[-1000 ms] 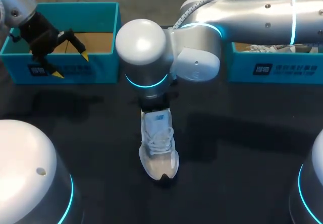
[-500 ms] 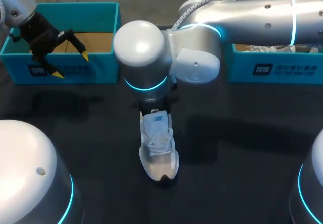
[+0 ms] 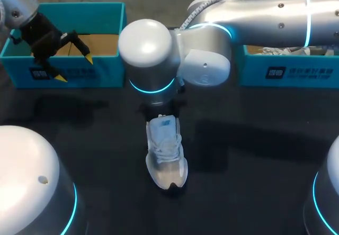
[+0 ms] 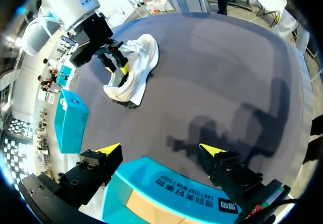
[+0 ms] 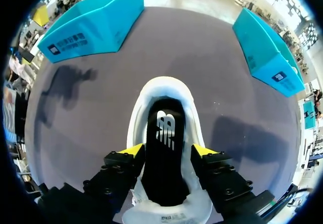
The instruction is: Take the shoe out of the shoebox, open the shoe tongue, remove and reinsert the insole, then place the shoe into the shoebox
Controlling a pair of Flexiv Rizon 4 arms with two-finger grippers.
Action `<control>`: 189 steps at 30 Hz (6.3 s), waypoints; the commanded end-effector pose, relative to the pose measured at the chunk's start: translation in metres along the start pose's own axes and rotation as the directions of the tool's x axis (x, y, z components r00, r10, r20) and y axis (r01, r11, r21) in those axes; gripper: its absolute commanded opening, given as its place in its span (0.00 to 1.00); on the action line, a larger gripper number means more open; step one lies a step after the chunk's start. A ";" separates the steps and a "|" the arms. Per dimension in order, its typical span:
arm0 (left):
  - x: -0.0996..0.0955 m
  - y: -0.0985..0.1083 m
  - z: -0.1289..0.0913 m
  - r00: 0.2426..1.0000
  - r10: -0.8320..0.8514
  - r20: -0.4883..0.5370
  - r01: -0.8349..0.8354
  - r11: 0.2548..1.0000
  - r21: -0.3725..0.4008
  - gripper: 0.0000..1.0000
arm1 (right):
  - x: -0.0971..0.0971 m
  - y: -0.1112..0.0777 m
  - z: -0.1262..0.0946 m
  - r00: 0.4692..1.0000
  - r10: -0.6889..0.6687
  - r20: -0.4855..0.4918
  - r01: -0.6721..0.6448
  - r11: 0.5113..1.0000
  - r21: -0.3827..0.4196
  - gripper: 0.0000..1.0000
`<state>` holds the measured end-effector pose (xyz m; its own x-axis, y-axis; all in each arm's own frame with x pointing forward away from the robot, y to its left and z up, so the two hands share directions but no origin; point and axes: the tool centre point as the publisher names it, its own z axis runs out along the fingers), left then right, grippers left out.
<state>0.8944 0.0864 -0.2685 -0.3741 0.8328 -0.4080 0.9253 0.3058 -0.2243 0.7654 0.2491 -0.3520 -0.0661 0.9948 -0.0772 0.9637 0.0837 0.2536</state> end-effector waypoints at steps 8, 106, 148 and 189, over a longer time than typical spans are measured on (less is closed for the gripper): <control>0.000 -0.001 0.000 1.000 0.000 -0.002 0.000 1.000 -0.002 1.00 | 0.001 -0.004 0.005 1.000 -0.004 -0.012 0.005 0.998 0.057 0.97; 0.000 -0.001 0.000 1.000 0.000 -0.002 0.000 1.000 -0.002 1.00 | 0.010 -0.017 -0.020 0.999 -0.028 0.046 0.025 0.997 0.070 0.34; 0.000 -0.001 0.000 1.000 0.000 -0.002 0.000 1.000 -0.002 1.00 | 0.005 0.018 -0.079 0.575 -0.793 -0.203 0.769 0.608 -0.196 1.00; 0.000 -0.001 0.000 1.000 0.000 -0.002 0.000 1.000 -0.002 1.00 | 0.006 0.081 -0.009 0.035 -0.999 0.014 0.997 0.034 -0.066 1.00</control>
<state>0.8944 0.0863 -0.2685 -0.3742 0.8327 -0.4080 0.9253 0.3059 -0.2244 0.8403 0.2701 -0.3232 -0.9615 -0.0455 -0.2711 -0.0352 0.9985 -0.0428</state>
